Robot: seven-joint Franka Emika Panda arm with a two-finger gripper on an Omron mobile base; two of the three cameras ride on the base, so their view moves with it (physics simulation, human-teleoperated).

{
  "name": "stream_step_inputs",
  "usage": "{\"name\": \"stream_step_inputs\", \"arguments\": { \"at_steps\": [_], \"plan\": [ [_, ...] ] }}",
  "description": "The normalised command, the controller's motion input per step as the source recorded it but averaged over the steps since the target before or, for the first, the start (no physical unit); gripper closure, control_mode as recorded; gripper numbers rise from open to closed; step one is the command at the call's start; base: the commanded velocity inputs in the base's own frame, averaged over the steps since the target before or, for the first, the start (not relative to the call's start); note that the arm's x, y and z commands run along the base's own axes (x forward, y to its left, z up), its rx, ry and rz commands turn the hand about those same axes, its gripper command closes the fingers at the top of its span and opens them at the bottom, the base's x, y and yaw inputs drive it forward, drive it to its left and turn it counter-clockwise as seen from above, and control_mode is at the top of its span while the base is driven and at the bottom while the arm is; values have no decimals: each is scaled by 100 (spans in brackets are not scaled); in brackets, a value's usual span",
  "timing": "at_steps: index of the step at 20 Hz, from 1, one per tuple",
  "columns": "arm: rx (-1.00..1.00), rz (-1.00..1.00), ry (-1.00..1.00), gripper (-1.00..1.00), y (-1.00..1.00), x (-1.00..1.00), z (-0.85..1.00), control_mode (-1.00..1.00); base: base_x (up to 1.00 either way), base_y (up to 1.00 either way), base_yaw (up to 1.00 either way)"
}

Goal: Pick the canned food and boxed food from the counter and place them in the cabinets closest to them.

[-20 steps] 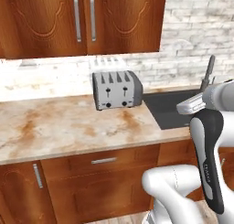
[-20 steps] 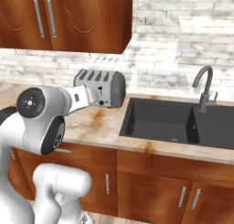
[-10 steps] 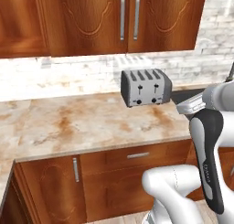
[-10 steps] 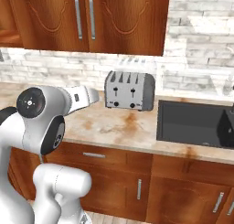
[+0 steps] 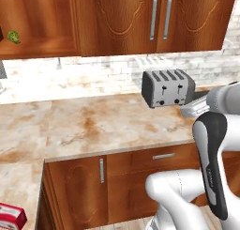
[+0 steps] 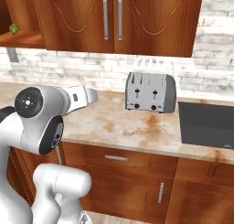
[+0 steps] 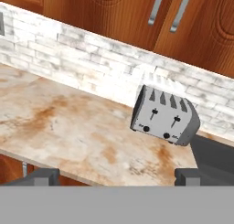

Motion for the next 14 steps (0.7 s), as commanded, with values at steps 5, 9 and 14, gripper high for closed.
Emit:
{"name": "stream_step_inputs", "arguments": {
  "at_steps": [5, 9, 14],
  "plan": [
    [0, 0, 0, -100, 0, 0, 0, 100, 0, 0, 0],
    [0, 0, 0, -100, 0, 0, 0, 100, 11, 0, 0],
    [0, 0, 0, -100, 0, 0, 0, 100, 32, 5, 0]
  ]
}}
